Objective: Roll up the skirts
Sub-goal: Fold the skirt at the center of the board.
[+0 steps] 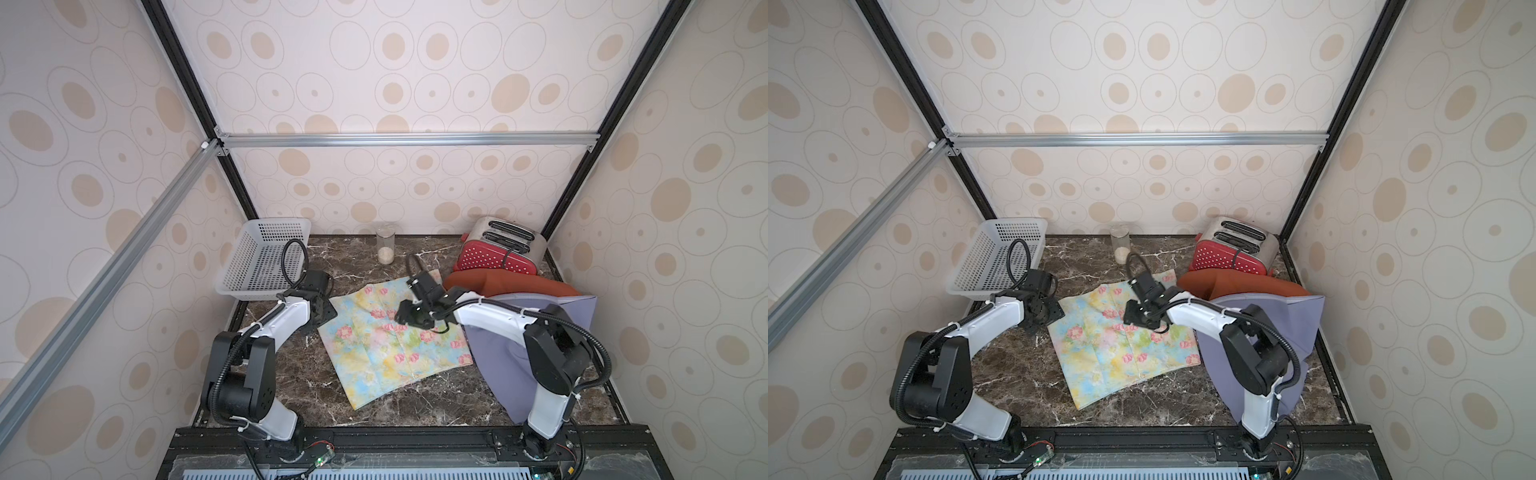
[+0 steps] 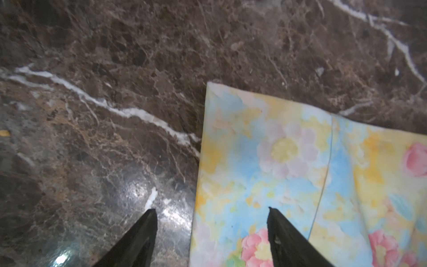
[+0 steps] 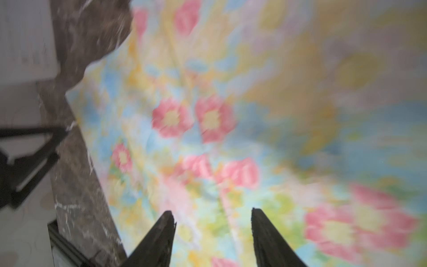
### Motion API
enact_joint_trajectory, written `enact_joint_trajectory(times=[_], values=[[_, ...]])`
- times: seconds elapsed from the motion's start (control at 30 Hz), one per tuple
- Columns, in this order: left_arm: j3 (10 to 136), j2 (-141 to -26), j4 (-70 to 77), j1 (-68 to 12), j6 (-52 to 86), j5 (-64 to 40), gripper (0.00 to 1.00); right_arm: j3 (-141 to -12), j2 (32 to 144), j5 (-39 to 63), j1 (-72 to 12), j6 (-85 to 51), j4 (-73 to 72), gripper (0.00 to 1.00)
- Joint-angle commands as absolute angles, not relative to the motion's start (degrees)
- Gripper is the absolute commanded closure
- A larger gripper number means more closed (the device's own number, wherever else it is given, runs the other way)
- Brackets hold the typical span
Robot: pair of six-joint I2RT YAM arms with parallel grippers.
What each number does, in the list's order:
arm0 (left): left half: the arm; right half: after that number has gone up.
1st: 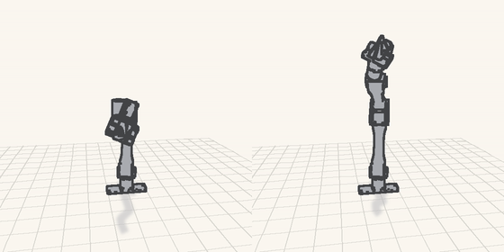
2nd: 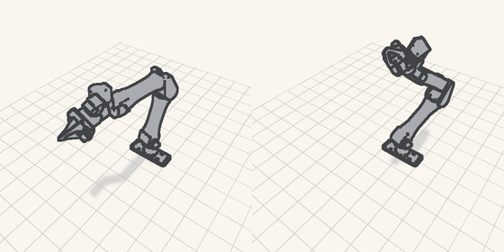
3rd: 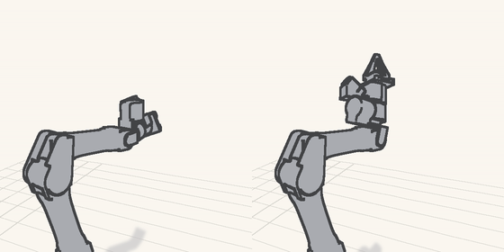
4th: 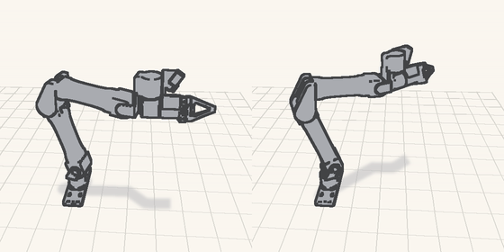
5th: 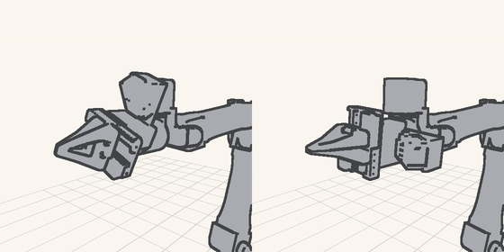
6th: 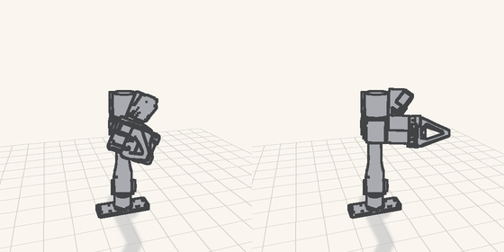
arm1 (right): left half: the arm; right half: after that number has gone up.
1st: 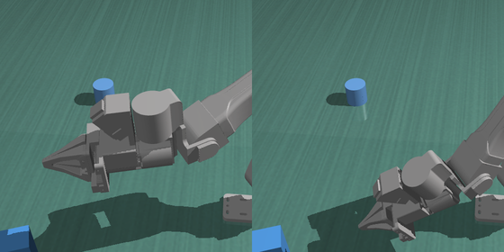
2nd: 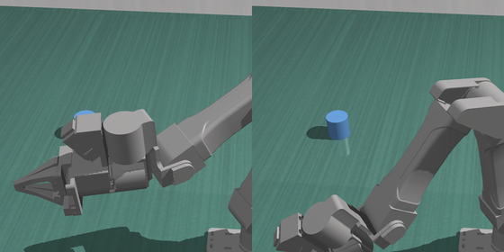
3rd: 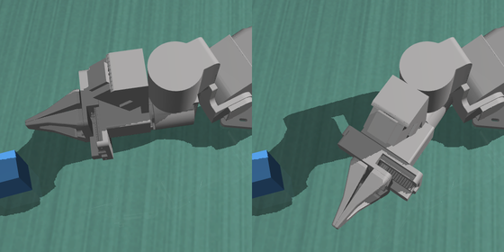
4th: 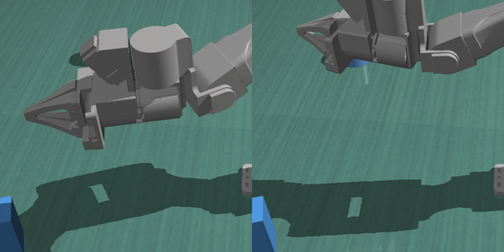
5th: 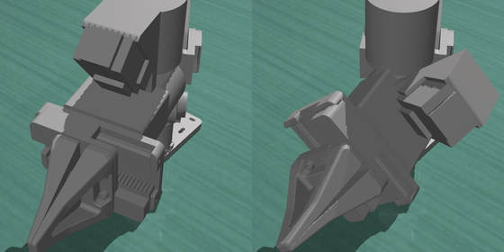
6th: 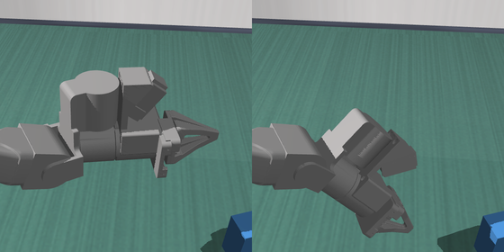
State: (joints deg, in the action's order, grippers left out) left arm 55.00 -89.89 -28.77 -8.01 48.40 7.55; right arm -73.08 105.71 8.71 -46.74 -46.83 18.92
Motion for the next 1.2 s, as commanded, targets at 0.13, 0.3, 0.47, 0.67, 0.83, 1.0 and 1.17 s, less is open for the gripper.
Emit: enact_joint_trajectory(times=[0.13, 0.3, 0.47, 0.67, 0.83, 1.0, 1.17], values=[[54.8, -94.4, -17.2, -3.7, 50.4, 5.6, 0.32, -80.3, 110.6, 1.3, -65.1, -42.5, 22.9, 0.41], [55.2, -96.3, -15.7, -3.2, 49.0, 6.0, 0.35, -88.2, 117.2, -0.2, -70.5, -41.2, 29.8, 0.41], [54.6, -98.2, -12.7, -3.2, 47.9, 4.2, 0.43, -99.0, 126.2, -3.9, -73.7, -39.3, 38.4, 0.43], [53.0, -99.6, -10.9, -3.2, 47.2, 4.3, 0.42, -102.9, 129.1, -7.3, -75.1, -40.8, 43.6, 0.46], [52.5, -100.9, -9.5, -3.0, 47.4, 4.0, 0.43, -104.5, 130.8, -8.9, -76.3, -41.2, 46.8, 0.49], [51.2, -101.1, -7.4, -2.6, 48.4, 3.0, 0.44, -103.5, 129.5, -11.7, -78.4, -40.5, 48.1, 0.47], [50.2, -101.4, -6.3, -2.3, 48.7, 2.5, 0.48, -103.0, 128.8, -11.0, -79.4, -39.0, 47.8, 0.46]])
